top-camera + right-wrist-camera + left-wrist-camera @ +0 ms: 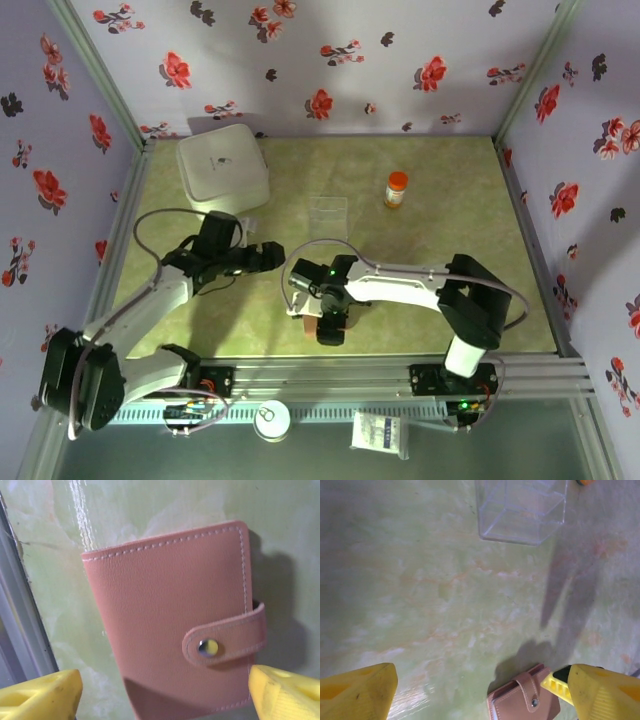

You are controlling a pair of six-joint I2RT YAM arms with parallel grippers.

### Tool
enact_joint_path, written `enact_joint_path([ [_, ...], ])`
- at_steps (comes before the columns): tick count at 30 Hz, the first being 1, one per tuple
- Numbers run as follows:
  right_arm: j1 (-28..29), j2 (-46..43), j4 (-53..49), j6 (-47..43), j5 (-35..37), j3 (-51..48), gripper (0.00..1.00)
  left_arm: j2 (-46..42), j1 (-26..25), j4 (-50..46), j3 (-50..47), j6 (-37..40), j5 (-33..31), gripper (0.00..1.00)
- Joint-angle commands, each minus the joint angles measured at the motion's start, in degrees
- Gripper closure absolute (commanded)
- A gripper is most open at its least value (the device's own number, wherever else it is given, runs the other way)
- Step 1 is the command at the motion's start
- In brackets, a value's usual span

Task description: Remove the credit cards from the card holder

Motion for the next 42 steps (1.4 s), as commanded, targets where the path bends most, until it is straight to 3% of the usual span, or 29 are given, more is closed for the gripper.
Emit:
enact_joint_path([
  [1,0.8,2.4,-0.2,-5.9,0.5,2.3,0.09,-4.1,1.4,-3.8,-2.5,-0.6,-1.5,0.11],
  [33,1.0,7.9,3.9,-13.8,5.4,2.5,0.08,-10.7,4.8,-7.3,-5.4,-0.2,-1.4,0.10],
  [37,1.0,8.2,3.9,-14.2,5.8,2.2,0.11,-10.9,5.1,-7.2,-5.8,-0.2,-1.4,0.09],
  [42,1.0,5.5,4.7,-13.3,6.0,1.4,0.21,-10.7,5.5,-6.6,-5.9,-0.2,-1.3,0.09],
])
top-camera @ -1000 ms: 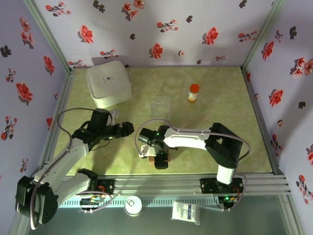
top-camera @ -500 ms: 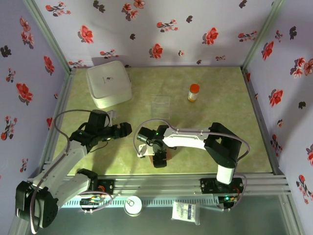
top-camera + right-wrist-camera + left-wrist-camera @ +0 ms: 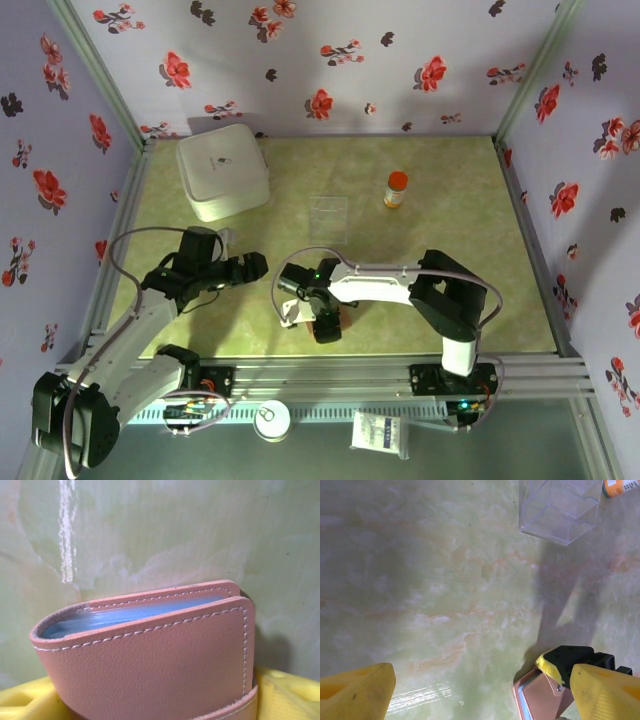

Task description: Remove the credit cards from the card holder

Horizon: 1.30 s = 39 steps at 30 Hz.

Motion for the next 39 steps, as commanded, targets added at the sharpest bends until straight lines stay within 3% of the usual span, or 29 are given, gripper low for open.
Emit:
enact_joint_path([
  [1,0.2,-1.9,1.2,0.1,2.3,-1.1,0.22,-0.5,0.7,-0.6,-0.5,0.2,-0.3,0.09],
  [7,0.0,-7.7,4.6,6.3,0.9,-3.8,0.24,0.5,0.9,1.8,-0.8,-0.5,-0.2,0.09],
  [12,-0.6,-12.0,9.0,18.9,3.8,-7.2,0.26,2.2,1.0,5.7,-1.7,-2.2,-0.1,0.09],
  [21,-1.5,-14.3,12.4,59.5,17.4,-7.9,0.37,6.6,1.0,13.4,-2.3,-6.1,-0.3,0.09],
  [27,-3.6,-14.1,8.9,82.1,19.5,-6.2,0.38,9.5,1.0,18.1,-2.4,-8.2,0.1,0.09],
  [33,-10.0,-15.3,15.9,89.6,12.2,-9.2,0.38,13.4,1.0,19.1,-1.8,-8.8,2.7,0.09],
  [39,-12.1,-12.0,12.0,88.8,10.7,-4.0,0.38,15.8,1.0,19.8,-1.5,-9.4,4.7,0.11],
])
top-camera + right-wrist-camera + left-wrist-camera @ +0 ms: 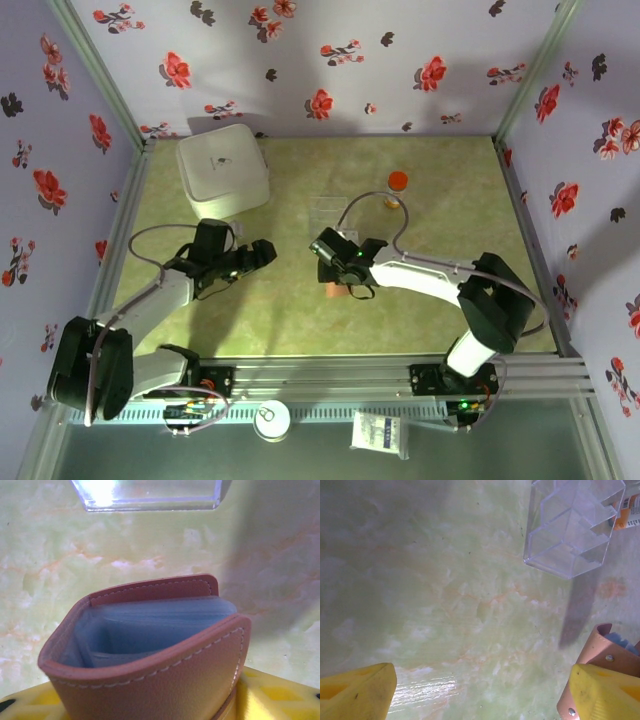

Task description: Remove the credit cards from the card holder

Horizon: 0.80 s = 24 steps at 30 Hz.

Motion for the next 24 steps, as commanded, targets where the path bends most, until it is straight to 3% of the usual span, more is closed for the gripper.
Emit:
enact_joint_path([
  [1,-0.4,2.4,-2.4,3.0,-1.5,4.8,0.38,0.8,0.4,1.7,0.2,-1.2,2.2,0.11],
  [17,-0.9,16.2,-6.4,5.7,-5.0,13.3,0.29,3.1,0.2,-1.9,1.0,0.4,3.9,0.13],
  [24,-1.0,13.9,-8.5,5.2,-3.8,14.3,0.15,4.3,-1.3,-1.4,1.6,-0.3,3.8,0.14],
])
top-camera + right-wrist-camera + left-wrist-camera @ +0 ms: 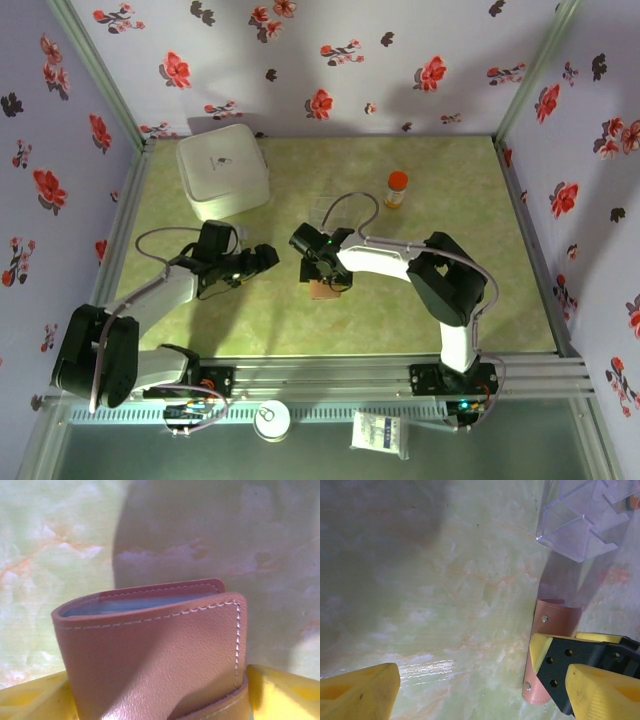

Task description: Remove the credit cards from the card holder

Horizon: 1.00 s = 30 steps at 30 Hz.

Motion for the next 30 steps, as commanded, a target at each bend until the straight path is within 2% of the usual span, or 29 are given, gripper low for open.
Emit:
enact_joint_path([
  [1,-0.5,-3.4,-3.7,0.4,1.7,2.2,0.14,1.1,-1.1,-0.5,1.9,0.2,0.8,0.15],
  [7,-1.1,-9.7,-6.7,-1.8,3.6,0.8,0.13,3.8,-4.1,0.8,3.9,-1.2,0.0,0.18],
  [11,-1.9,-13.8,-7.3,-3.1,4.3,-1.4,0.15,7.0,-6.5,2.3,6.2,-2.0,-0.2,0.28],
  [14,-2.3,-15.4,-7.8,-3.7,3.0,-2.5,0.17,9.5,-8.4,3.4,7.9,-2.9,-0.3,0.38],
  [19,-2.6,-15.1,-9.1,-6.1,1.2,-3.1,0.22,13.4,-11.1,9.1,8.7,-6.1,1.3,0.66],
  [24,-2.5,-13.6,-6.6,-8.1,-2.3,-3.4,0.42,15.3,-11.8,11.6,7.5,-8.0,1.4,0.95],
  [27,-2.5,-11.2,-7.1,-9.1,-3.4,-2.0,0.51,15.0,-11.8,12.6,6.3,-8.8,1.4,1.00],
  [30,-2.4,-8.7,-8.0,-10.1,-3.8,-0.2,0.52,14.2,-11.7,13.4,4.9,-9.4,1.1,1.00],
])
